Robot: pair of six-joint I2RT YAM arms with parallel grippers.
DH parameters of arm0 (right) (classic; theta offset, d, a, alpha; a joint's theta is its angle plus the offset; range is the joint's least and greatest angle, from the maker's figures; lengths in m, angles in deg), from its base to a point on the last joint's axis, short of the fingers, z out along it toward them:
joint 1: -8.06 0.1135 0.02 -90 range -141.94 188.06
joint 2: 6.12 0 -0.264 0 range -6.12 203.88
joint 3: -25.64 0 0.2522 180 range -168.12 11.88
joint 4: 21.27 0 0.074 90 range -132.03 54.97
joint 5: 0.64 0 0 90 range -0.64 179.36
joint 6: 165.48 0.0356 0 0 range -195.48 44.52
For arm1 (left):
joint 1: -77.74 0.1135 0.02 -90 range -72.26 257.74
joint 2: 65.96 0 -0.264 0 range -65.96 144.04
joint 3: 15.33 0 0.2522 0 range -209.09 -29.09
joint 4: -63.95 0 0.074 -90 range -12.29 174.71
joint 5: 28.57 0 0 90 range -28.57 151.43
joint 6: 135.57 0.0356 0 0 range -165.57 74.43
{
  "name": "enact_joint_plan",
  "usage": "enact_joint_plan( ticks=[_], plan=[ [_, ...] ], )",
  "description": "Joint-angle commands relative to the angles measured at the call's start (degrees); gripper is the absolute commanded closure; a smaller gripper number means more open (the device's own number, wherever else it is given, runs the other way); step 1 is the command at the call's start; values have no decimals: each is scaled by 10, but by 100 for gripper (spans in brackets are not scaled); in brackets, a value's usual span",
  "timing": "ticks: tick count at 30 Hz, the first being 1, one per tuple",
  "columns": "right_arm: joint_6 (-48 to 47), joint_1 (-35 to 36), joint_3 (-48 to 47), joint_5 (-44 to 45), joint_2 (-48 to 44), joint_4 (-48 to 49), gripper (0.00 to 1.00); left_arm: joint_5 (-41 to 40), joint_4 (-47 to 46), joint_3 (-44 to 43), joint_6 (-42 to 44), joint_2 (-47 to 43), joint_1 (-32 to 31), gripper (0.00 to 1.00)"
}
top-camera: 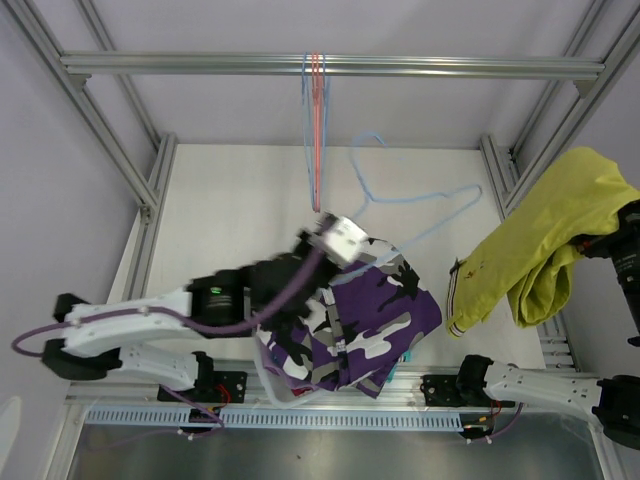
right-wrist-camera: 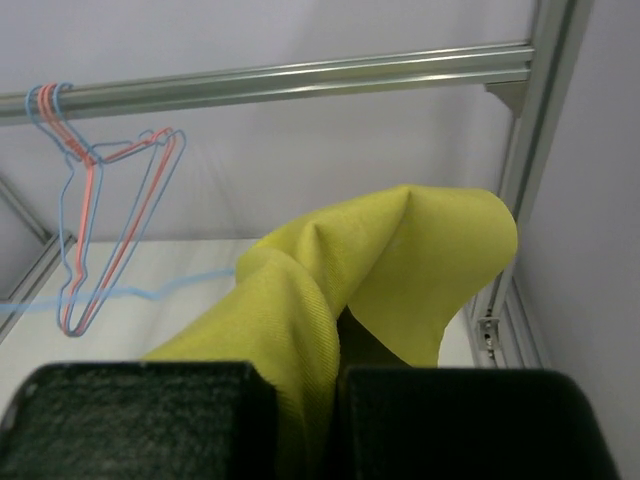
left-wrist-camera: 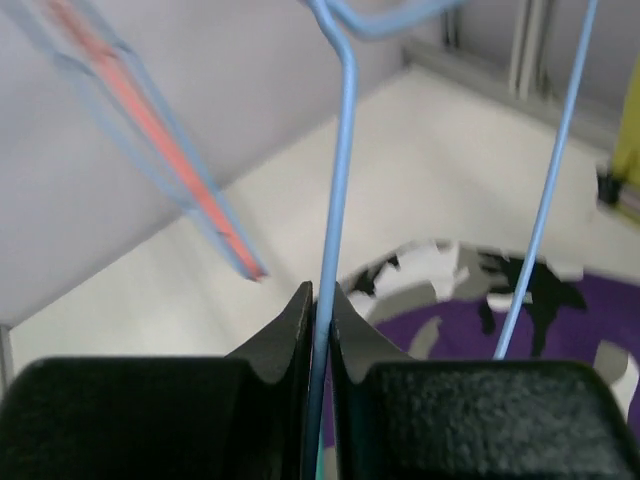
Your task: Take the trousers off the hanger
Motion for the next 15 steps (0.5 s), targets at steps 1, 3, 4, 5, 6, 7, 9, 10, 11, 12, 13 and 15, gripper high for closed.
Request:
enact_joint_plan(
  ticks=[1,3,4,5,6,7,9,10,11,12,13,15],
  plan=[
    [22,-5,16,-83,13,41,100,-17,-62,3,-18,-123,27,86],
    [31,-7,34,-102,20,43,100,-36,-123,27,18,-188,40,86],
    [39,-7,42,-122,20,46,100,-40,-135,34,27,-206,44,89],
    [42,-7,51,-129,21,53,100,-45,-141,56,32,-223,49,92],
    [44,-8,73,-136,20,58,100,-48,-147,62,36,-251,61,95],
    [46,-7,85,-140,18,70,100,-53,-146,69,34,-261,66,98],
    [52,-8,117,-156,13,85,100,-60,-150,89,31,-292,78,99],
    [52,-8,130,-162,9,92,100,-67,-160,96,31,-301,82,99],
    [52,-8,140,-178,8,105,100,-68,-166,103,30,-310,84,99],
    [66,-8,149,-187,7,110,100,-69,-175,127,33,-317,86,100],
    [74,-8,167,-213,9,119,100,-71,-192,134,34,-328,86,99],
    [85,-7,189,-250,11,130,100,-71,-202,157,30,-332,93,99]
  ],
)
